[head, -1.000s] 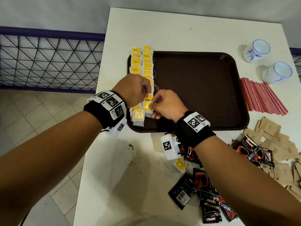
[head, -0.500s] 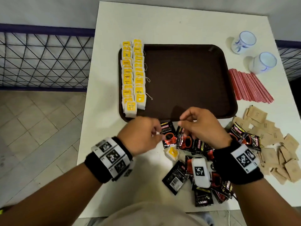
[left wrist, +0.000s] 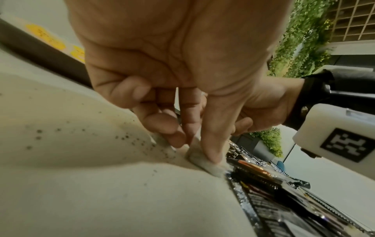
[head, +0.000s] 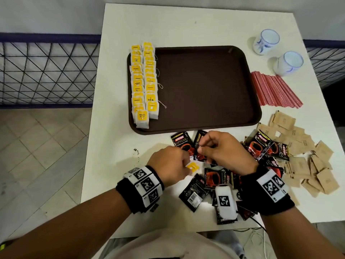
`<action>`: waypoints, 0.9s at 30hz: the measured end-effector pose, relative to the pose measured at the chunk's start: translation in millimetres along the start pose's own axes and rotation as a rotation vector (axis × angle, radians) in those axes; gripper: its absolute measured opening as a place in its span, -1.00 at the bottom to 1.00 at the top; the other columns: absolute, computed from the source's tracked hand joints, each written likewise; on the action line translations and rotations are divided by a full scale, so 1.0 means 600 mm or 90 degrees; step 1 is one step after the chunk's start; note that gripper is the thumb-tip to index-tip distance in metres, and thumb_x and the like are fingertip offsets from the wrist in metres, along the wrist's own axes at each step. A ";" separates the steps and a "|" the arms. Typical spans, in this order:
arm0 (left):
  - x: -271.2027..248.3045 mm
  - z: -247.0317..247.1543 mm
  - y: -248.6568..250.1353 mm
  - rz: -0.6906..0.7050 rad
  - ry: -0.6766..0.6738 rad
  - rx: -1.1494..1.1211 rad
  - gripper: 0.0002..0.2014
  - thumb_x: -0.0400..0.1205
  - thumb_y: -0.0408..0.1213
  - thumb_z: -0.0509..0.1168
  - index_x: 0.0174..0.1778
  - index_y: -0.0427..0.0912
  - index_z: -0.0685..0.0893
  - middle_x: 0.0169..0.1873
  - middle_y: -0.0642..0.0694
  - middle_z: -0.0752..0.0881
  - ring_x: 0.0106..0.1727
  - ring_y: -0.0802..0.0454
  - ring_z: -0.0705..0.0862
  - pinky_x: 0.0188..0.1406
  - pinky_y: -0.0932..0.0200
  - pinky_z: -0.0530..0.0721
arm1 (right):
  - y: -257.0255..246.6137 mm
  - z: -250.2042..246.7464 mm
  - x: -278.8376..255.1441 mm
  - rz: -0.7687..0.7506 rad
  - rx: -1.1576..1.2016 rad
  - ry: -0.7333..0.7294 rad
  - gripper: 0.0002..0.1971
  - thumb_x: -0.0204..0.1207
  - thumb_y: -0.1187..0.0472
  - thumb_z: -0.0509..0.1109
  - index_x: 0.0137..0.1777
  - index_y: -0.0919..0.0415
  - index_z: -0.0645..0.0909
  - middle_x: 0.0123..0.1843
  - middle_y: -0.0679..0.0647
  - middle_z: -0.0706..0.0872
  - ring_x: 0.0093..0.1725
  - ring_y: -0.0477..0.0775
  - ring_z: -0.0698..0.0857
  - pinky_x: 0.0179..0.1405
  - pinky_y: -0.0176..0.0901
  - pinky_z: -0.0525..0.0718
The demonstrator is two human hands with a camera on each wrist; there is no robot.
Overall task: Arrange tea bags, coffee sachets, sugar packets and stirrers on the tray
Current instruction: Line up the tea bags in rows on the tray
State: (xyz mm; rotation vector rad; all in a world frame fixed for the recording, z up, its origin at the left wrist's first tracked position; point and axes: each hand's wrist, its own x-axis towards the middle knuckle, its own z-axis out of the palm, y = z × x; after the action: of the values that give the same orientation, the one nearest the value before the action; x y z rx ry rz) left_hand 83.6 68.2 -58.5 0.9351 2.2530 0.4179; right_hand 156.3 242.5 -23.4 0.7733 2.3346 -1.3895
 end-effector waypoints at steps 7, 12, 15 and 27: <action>-0.026 -0.017 -0.022 0.101 0.078 -0.164 -0.75 0.56 0.11 0.41 -0.23 0.01 0.76 -0.38 0.08 0.60 -0.30 0.16 0.58 -0.29 0.02 0.60 | -0.007 0.007 -0.011 -0.063 -0.016 -0.122 -0.78 0.41 0.12 0.65 0.01 0.05 0.75 -0.24 -0.18 0.78 -0.32 -0.28 0.70 -0.31 -0.44 0.62; -0.028 -0.040 -0.034 0.075 0.127 -0.245 -0.78 0.55 0.06 0.41 -0.22 0.00 0.78 -0.33 0.07 0.69 -0.27 0.12 0.65 -0.21 -0.02 0.63 | -0.027 0.030 0.008 -0.106 0.013 -0.113 -0.96 0.54 0.30 0.52 -0.11 0.17 0.73 -0.39 -0.07 0.76 -0.41 -0.20 0.68 -0.40 -0.44 0.54; -0.025 -0.060 -0.051 0.067 0.171 -0.265 -0.90 0.57 -0.08 0.45 -0.15 0.00 0.79 -0.30 0.09 0.76 -0.25 0.13 0.69 -0.17 -0.02 0.69 | -0.049 0.041 0.038 -0.127 0.038 -0.105 -0.93 0.58 0.32 0.48 -0.13 0.19 0.70 -0.33 0.13 0.82 -0.36 0.03 0.78 -0.43 -0.31 0.62; 0.040 -0.141 -0.152 0.041 0.277 0.104 -0.65 0.48 -0.30 0.47 0.19 0.03 0.76 0.26 -0.11 0.59 0.06 -0.26 0.58 -0.09 -0.16 0.71 | -0.129 0.089 0.197 -0.079 0.096 -0.066 -0.88 0.59 0.43 0.43 -0.14 0.24 0.61 -0.37 0.26 0.78 -0.40 0.15 0.81 -0.45 -0.10 0.73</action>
State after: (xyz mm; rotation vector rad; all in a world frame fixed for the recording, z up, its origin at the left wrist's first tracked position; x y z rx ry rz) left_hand -32.9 18.9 -53.5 1.0841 2.6880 0.5111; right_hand 15.0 200.2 -55.4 0.5890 2.2509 -1.6328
